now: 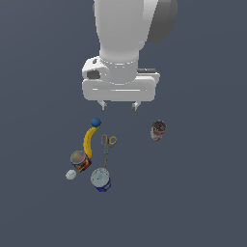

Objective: Pick up a designated object from a clutter of objects.

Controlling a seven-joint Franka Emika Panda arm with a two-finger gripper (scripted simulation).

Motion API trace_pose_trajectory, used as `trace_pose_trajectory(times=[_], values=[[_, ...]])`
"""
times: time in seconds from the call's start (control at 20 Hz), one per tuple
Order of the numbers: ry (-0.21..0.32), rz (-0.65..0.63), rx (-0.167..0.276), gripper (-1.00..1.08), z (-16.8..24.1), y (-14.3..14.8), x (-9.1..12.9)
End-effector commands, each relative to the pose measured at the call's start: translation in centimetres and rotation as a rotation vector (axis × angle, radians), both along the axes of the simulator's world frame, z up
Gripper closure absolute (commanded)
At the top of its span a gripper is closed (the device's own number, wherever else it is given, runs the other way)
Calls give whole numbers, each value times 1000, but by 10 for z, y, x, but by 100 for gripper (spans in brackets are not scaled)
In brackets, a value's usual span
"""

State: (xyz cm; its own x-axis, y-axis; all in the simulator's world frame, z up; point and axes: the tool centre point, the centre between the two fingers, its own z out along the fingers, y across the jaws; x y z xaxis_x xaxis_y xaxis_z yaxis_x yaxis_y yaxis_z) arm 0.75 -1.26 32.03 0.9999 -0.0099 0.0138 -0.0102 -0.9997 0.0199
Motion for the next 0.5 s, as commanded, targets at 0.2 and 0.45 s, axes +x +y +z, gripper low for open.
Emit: trace_pose_trajectory(times=[0.2, 0.45], values=[[10, 5, 3, -92, -3, 8, -1], [33, 24, 9, -92, -8, 29, -6]])
